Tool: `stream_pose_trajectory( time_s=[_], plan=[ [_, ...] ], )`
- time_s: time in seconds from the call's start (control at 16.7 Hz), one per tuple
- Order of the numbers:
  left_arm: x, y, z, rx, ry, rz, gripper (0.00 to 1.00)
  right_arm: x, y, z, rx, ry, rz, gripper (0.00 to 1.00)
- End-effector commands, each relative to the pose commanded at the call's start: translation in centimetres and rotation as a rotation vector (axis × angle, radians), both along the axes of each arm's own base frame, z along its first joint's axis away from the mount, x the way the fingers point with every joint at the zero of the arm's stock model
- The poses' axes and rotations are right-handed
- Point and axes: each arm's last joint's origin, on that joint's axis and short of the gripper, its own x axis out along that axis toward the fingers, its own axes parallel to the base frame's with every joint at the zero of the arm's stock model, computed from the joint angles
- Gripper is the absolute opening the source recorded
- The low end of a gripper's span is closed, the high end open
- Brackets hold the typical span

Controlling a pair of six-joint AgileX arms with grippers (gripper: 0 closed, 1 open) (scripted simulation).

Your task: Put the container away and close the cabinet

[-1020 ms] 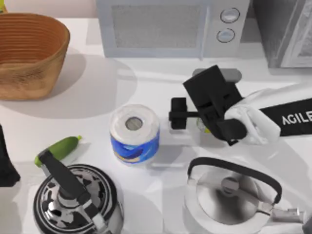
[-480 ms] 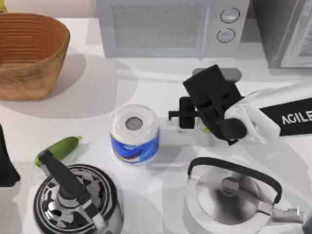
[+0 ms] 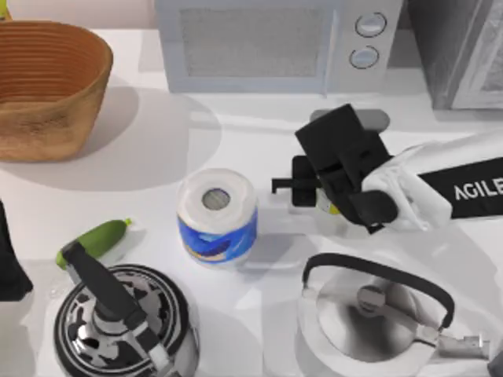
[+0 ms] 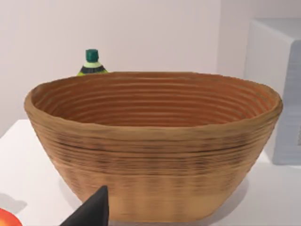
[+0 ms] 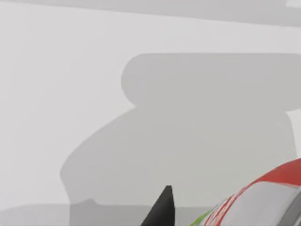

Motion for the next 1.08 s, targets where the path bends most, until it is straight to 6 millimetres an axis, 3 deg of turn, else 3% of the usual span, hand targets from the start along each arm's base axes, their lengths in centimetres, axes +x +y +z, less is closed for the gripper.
stream_pose_trajectory(
  time_s=[0.54,1.08],
  plan=[
    [0.0,0.0,0.0,0.0,0.0,0.0,1.0,0.0,0.1,0.3,0.002,-0.001,0.0,0.0],
    [0.0,0.0,0.0,0.0,0.0,0.0,1.0,0.8,0.7,6.8,-0.001,0.002,0.0,0.0]
  ],
)
